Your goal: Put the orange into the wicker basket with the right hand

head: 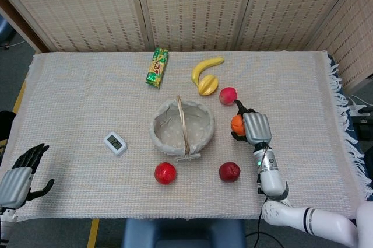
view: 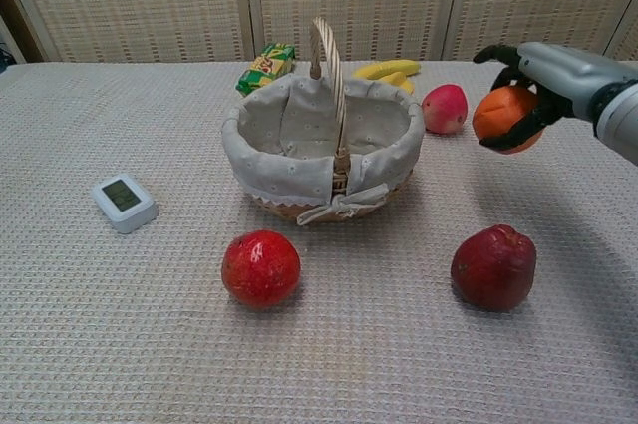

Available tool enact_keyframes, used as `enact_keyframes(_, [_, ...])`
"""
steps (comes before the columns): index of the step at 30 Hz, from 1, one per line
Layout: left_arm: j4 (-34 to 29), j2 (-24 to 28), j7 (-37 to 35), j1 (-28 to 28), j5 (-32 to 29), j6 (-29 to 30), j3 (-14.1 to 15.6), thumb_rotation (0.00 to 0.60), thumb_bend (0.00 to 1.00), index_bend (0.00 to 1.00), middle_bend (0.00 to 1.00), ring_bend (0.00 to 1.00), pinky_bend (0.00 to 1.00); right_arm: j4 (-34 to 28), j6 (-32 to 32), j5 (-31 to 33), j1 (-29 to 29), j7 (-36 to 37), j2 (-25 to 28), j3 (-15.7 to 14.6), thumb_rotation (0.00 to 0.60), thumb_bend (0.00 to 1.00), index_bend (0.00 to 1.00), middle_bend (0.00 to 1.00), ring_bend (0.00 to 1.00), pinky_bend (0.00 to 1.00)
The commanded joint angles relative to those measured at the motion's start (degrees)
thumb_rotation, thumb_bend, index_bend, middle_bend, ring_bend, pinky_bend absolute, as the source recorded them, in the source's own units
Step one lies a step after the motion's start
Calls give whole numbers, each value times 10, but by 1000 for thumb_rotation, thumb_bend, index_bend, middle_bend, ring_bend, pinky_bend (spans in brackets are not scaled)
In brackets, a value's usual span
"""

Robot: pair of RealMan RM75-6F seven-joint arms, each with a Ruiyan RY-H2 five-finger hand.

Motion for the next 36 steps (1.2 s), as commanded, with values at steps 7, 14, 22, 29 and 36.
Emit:
enact_keyframes(7, [-2, -2, 4, 1, 3, 4, 0, 600, 325, 0, 0, 0, 103, -180, 33, -61, 4, -11, 56, 19, 600, 321, 186, 670, 577, 807])
enact_keyframes(14, [-1, -3, 2, 2, 2, 6, 0, 600, 323, 0, 0, 0, 103, -179, 35, -53, 20, -32, 33, 20, 600, 321, 231, 646, 541, 757])
enact_keyframes(22, [2, -1, -5, 3, 3, 8, 0, 600, 324, 0, 0, 0, 103, -121, 16, -25, 46, -74, 3, 3, 600, 201, 141, 202, 116, 528])
enact_keyframes(29, [1, -1, 0, 3, 3, 7, 1, 600, 325, 0, 0, 0, 103, -81, 40, -35, 56, -92, -37, -2, 600, 145, 0, 6, 0, 268])
enact_keyframes(36, [1, -2, 0, 2, 6, 7, 1, 600, 323, 0, 0, 0, 103, -51, 53, -36, 65, -80, -79, 15, 600, 141, 0, 0, 0, 255])
